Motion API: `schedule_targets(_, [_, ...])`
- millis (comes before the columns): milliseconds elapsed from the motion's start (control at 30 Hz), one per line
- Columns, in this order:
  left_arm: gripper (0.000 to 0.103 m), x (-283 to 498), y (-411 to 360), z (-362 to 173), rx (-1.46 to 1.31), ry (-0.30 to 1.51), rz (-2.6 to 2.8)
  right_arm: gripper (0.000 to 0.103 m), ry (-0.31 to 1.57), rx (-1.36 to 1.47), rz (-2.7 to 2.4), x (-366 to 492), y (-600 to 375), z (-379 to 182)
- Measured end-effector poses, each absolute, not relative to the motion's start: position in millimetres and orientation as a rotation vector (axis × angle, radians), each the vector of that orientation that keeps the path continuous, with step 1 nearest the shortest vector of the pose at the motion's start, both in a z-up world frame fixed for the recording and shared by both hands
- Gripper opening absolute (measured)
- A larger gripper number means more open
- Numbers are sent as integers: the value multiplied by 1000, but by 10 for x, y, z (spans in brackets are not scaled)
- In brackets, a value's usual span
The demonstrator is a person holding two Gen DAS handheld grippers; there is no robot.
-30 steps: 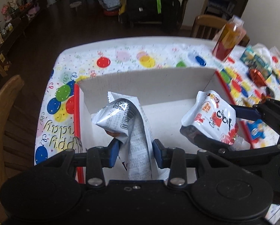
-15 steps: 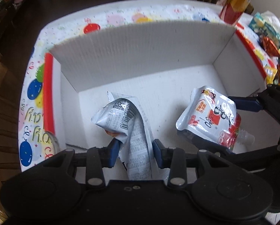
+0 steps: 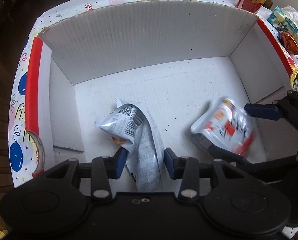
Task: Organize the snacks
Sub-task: 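Open both tools to drop the wrapper and pouch into the box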
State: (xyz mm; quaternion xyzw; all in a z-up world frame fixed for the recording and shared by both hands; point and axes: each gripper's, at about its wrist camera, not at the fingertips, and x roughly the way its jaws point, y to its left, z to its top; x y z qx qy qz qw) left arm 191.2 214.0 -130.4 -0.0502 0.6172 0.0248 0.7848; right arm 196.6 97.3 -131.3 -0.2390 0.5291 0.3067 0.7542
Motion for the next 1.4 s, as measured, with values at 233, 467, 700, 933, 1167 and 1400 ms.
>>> schedule_targets(233, [58,1915,2118,-1291,-129,1325,44,72,1134,-533,675,1939,963,-1254])
schedule_targets(467, [61,1792,2100,-1162,-150,1284,28,72,1075,-524,689,1862,863,-1107])
schedule_targets(700, [77,1583,2049,-835,-150,1163,23,72,1036,-456,681,1816,661,-853])
schedule_targets(933, [77,1374,1939,-493,-131,1038,37,72,981,-396,688,1695,458,-541])
schedule_targets(1167, [78,1111,1787,-197,-129,922,38,74,934,-300,712,1523,171,-243])
schedule_targets(1400, [79,839,1579,2,-126,833,28,75,882,-202,726,1343,-152,-10])
